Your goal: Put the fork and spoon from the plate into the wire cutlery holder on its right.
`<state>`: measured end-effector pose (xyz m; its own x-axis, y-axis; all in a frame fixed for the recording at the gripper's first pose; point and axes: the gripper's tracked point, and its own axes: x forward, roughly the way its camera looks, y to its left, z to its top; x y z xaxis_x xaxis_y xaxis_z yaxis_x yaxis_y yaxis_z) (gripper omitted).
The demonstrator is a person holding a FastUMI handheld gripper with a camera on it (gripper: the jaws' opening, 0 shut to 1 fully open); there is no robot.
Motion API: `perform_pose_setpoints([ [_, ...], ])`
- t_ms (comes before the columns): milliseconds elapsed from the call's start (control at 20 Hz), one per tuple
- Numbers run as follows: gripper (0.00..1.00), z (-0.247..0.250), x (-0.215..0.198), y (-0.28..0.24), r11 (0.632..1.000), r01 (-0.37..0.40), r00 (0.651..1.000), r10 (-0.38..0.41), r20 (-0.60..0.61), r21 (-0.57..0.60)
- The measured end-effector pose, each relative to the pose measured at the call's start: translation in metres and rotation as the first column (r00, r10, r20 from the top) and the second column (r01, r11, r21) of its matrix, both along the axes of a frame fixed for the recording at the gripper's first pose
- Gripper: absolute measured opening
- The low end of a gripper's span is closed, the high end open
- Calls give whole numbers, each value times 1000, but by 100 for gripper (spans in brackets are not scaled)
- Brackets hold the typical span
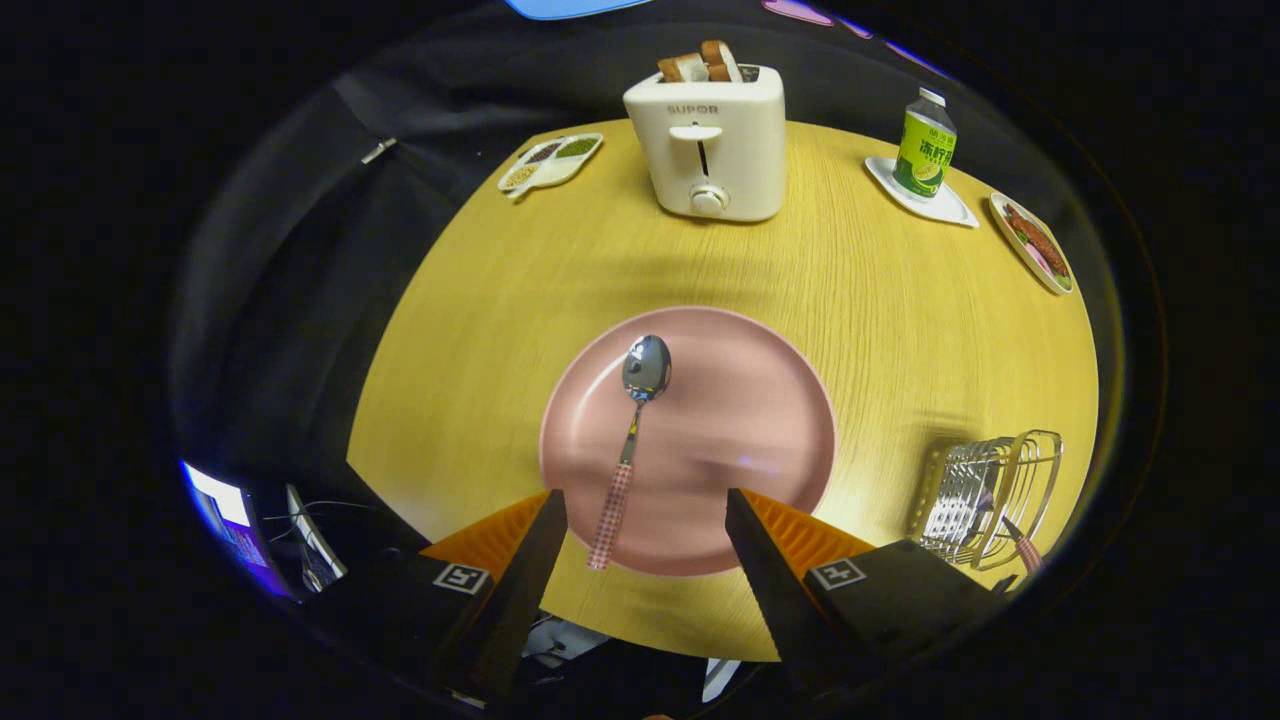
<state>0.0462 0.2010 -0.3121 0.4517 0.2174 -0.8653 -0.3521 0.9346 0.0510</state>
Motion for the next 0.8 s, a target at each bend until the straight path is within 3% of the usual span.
perform_pose_setpoints([
  [200, 96, -25, 0, 7, 999, 3, 999, -4, -34, -39],
  [400, 80, -40, 0, 13, 998, 9, 998, -12, -54, -64],
  [450, 80, -45, -2, 14, 997, 9, 998, -14, -68, -70],
  [800, 32, -62, -7, 15, 993, 25, 991, -40, -129, -115],
])
